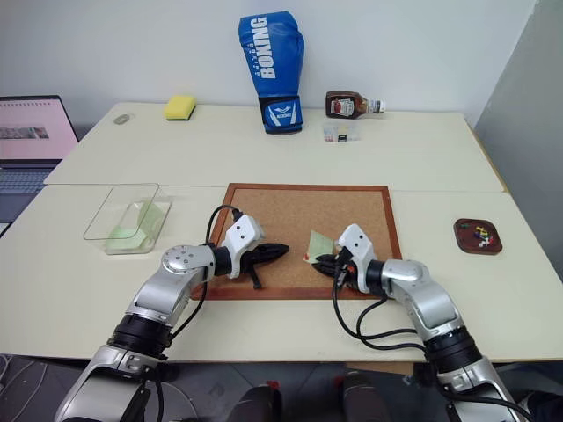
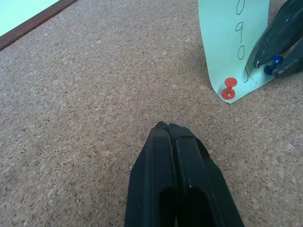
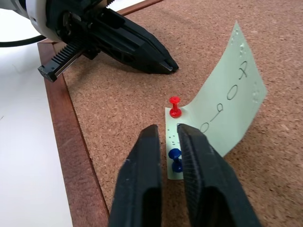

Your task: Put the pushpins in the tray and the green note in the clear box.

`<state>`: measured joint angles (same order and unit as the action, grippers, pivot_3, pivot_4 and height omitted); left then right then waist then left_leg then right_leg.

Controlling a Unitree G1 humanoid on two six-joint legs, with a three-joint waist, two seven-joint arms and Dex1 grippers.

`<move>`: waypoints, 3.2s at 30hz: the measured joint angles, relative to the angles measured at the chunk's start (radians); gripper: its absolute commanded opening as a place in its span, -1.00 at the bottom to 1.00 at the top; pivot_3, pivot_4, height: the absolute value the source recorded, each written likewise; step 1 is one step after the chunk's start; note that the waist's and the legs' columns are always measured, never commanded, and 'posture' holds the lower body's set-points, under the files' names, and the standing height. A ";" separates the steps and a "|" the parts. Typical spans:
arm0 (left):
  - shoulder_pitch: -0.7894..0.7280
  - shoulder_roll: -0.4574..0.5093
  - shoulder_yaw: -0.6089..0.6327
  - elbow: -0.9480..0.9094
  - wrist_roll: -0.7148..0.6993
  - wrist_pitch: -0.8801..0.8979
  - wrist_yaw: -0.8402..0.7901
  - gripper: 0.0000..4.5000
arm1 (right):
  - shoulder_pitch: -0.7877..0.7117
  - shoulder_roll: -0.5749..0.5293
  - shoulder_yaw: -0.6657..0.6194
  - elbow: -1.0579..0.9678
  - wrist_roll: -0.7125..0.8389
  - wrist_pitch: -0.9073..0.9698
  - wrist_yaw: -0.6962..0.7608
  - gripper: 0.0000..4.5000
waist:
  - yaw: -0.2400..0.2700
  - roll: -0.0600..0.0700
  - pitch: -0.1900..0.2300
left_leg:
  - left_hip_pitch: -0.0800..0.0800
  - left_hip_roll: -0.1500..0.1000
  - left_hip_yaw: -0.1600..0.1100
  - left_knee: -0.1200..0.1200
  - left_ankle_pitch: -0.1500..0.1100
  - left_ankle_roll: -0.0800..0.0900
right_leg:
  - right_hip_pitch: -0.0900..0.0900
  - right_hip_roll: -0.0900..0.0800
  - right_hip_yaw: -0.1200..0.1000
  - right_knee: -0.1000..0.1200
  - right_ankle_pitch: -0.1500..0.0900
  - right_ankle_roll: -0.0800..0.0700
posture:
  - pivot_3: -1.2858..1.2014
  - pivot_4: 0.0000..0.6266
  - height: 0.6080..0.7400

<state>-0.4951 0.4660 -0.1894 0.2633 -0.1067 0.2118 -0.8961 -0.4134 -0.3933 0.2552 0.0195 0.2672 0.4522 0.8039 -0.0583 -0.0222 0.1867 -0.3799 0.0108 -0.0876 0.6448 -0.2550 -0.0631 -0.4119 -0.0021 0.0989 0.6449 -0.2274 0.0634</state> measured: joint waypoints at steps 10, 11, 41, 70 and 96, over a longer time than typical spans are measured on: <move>0.000 -0.001 0.000 0.000 0.000 0.001 0.003 -1.00 | 0.000 -0.002 0.006 0.011 -0.036 -0.043 0.011 -0.99 | 0.000 0.000 0.000 | 0.000 0.000 0.000 0.000 0.000 0.000 | 0.000 0.000 0.000 0.000 0.000 0.000 | 0.03 -0.52 1.00; 0.000 -0.001 -0.001 0.000 0.000 0.001 0.003 -1.00 | 0.000 -0.003 0.005 0.008 -0.034 -0.041 0.013 -0.99 | 0.000 0.000 0.000 | 0.000 0.000 0.000 0.000 0.000 0.000 | 0.000 0.000 0.000 0.000 0.000 0.000 | 0.03 -0.52 1.00; -0.001 -0.003 -0.001 -0.001 0.000 -0.001 0.007 -1.00 | 0.048 -0.085 -0.217 -0.301 0.133 0.196 -0.044 -0.99 | 0.001 0.000 0.000 | -0.003 0.000 0.000 -0.001 0.000 0.000 | -0.003 0.000 0.000 0.000 0.001 0.001 | 0.03 -0.52 1.00; -0.009 -0.007 0.000 0.022 0.000 -0.018 0.000 -1.00 | -0.093 -0.190 -0.704 0.372 0.033 0.102 -0.496 -0.99 | -0.001 0.001 0.000 | -0.001 -0.001 0.002 0.000 0.000 0.000 | 0.000 0.000 0.003 0.000 0.000 0.000 | 0.03 -0.52 1.00; -0.005 -0.005 0.000 0.011 0.000 -0.005 0.007 -1.00 | -0.083 -0.191 -0.662 0.390 0.029 0.031 -0.473 0.74 | -0.008 0.001 0.000 | 0.000 -0.001 0.002 0.000 0.000 0.000 | 0.000 0.000 0.003 0.000 0.001 0.001 | 0.03 -0.52 1.00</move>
<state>-0.5005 0.4613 -0.1895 0.2739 -0.1069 0.2071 -0.8887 -0.4965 -0.5841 -0.4072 0.4091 0.2962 0.4828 0.3308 -0.0661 -0.0212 0.1865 -0.3804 0.0100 -0.0855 0.6443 -0.2550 -0.0629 -0.4123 -0.0023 0.1017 0.6450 -0.2269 0.0643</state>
